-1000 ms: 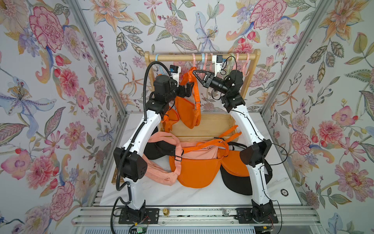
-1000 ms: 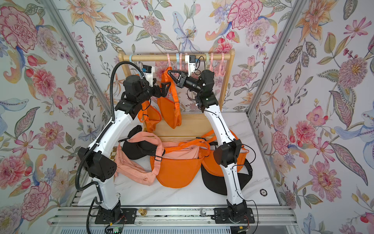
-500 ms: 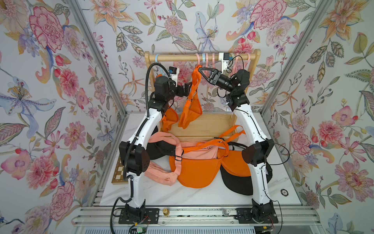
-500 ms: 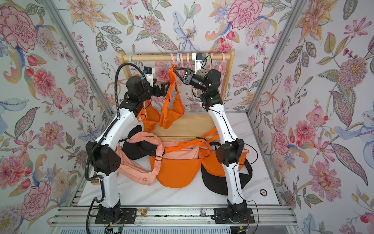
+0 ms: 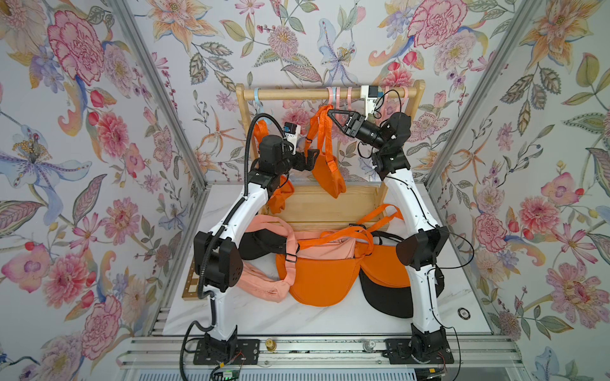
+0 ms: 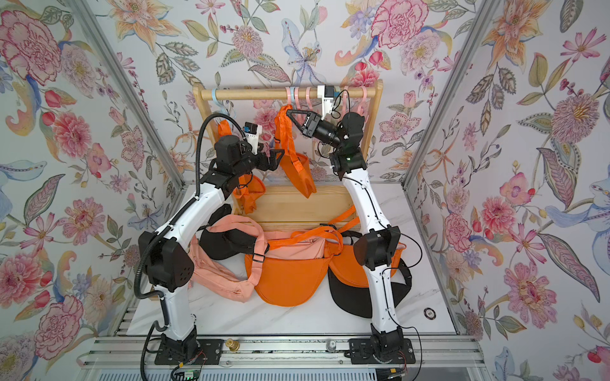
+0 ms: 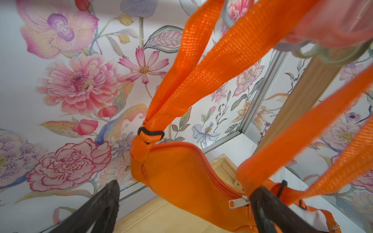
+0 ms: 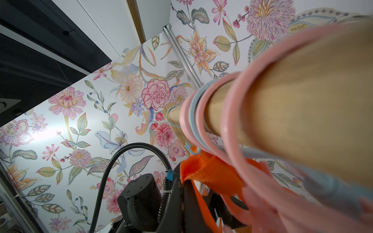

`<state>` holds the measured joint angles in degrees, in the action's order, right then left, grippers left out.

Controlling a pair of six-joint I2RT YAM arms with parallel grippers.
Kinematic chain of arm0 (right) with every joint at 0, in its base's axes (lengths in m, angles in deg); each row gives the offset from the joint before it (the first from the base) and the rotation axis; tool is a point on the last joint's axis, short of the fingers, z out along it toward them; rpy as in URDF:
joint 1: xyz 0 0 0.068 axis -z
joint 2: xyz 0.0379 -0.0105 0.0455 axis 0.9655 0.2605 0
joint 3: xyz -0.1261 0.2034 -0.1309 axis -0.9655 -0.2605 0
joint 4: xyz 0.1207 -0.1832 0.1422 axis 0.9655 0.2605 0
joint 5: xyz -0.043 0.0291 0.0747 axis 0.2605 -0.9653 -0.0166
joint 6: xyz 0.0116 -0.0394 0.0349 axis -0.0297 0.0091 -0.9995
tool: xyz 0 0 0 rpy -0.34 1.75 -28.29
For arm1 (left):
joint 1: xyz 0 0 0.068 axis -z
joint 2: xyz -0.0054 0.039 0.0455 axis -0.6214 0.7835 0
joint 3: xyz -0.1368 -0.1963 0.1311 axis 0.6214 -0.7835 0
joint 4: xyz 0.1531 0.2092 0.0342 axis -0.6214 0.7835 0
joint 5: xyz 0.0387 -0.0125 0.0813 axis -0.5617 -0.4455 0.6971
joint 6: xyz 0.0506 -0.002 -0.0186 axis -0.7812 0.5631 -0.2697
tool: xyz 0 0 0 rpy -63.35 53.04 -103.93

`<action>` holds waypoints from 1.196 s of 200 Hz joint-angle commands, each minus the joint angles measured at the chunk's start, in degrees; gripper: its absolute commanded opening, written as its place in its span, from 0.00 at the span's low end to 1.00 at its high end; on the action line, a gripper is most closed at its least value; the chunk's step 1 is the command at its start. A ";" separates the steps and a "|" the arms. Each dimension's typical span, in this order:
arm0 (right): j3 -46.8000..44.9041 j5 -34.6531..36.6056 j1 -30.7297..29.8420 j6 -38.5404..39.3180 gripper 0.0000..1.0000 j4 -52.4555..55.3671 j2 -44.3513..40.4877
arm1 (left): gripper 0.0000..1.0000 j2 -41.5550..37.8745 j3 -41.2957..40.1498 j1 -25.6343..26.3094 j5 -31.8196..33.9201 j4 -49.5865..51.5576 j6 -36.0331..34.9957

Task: Take the bag off the hook
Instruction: Pick up the bag from the hook.

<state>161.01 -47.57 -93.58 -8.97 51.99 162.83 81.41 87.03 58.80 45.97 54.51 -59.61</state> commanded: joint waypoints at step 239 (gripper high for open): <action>0.02 -3.77 -0.57 0.03 0.00 1.19 -5.04 | 0.11 12.10 23.96 -0.41 -1.03 -5.93 6.51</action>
<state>161.01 -50.83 -93.88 -11.09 52.40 160.36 100.23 113.52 58.73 44.33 50.93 -54.29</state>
